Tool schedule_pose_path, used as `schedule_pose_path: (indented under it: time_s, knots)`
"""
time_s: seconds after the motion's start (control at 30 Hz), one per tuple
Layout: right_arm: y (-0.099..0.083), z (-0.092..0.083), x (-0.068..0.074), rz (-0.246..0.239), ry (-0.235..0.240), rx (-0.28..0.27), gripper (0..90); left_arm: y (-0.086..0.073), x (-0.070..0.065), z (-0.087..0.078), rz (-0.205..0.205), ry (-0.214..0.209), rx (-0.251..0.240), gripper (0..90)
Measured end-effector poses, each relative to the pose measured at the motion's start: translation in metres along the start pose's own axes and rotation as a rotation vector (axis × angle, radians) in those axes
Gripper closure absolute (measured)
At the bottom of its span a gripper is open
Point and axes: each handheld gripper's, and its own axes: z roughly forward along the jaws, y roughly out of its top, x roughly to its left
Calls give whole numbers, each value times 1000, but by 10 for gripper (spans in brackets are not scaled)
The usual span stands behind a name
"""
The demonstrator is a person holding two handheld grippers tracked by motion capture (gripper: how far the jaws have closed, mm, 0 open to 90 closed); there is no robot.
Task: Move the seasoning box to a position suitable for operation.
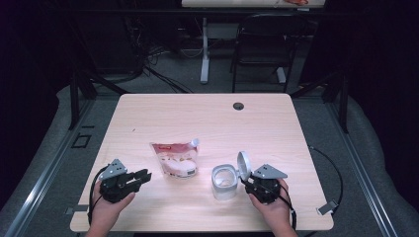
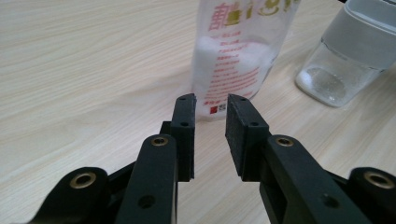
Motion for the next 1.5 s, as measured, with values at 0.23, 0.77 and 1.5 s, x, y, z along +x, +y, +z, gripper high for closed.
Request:
schedule_pose_path:
  time_s: [0.23, 0.77, 1.5]
  knots:
    - [2, 3, 1, -17, 4, 9, 726, -3, 7, -1, -24, 17, -1, 725]
    - [5, 6, -5, 7, 19, -24, 812, -7, 18, 0, -58, 31, 6, 725]
    - [8, 3, -23, -55, -51, 0, 835, -8, 20, 1, -65, 31, 14, 724]
